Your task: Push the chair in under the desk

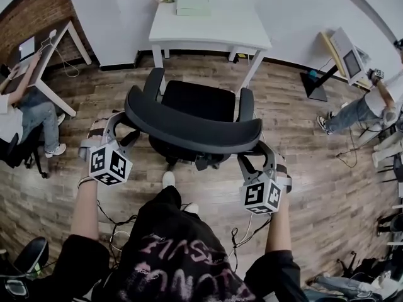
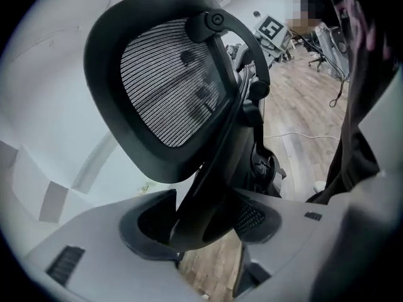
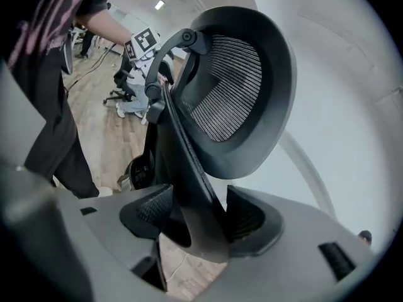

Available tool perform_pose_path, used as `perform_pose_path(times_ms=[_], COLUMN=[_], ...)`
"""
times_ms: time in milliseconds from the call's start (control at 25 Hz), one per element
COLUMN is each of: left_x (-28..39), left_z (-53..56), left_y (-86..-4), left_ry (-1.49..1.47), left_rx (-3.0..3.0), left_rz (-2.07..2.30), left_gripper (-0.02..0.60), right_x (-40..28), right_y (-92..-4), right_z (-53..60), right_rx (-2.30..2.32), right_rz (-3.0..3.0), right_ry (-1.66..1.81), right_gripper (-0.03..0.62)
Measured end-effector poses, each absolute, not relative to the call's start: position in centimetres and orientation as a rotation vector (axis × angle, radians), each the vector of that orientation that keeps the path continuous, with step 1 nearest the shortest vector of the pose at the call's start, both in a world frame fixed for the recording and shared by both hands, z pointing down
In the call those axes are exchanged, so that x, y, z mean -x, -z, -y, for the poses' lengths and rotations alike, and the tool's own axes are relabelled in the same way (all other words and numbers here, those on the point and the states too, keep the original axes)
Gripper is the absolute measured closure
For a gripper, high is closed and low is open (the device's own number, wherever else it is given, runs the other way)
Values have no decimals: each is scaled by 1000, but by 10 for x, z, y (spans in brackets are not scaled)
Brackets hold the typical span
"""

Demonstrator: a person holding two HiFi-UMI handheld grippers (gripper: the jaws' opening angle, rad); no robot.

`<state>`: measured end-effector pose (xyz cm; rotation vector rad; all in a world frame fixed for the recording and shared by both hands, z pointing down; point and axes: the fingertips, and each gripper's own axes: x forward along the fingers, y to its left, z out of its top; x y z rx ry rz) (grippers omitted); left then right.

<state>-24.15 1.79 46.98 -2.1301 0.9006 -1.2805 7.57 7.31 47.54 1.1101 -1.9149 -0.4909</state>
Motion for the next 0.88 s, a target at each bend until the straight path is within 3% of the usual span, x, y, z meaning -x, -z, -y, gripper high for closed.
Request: perform_pose_path(times_ms=[880], left_x=[239], left_z=[-4], left_y=[-469], left_ry=[1293], left_rx=[2145], left_rz=[-889], left_gripper=[322], right_x=[-78], right_y=[-476], right_z=[-61], right_rx=[-1019], right_rz=[1913], right_ry=[438], right_gripper=[329])
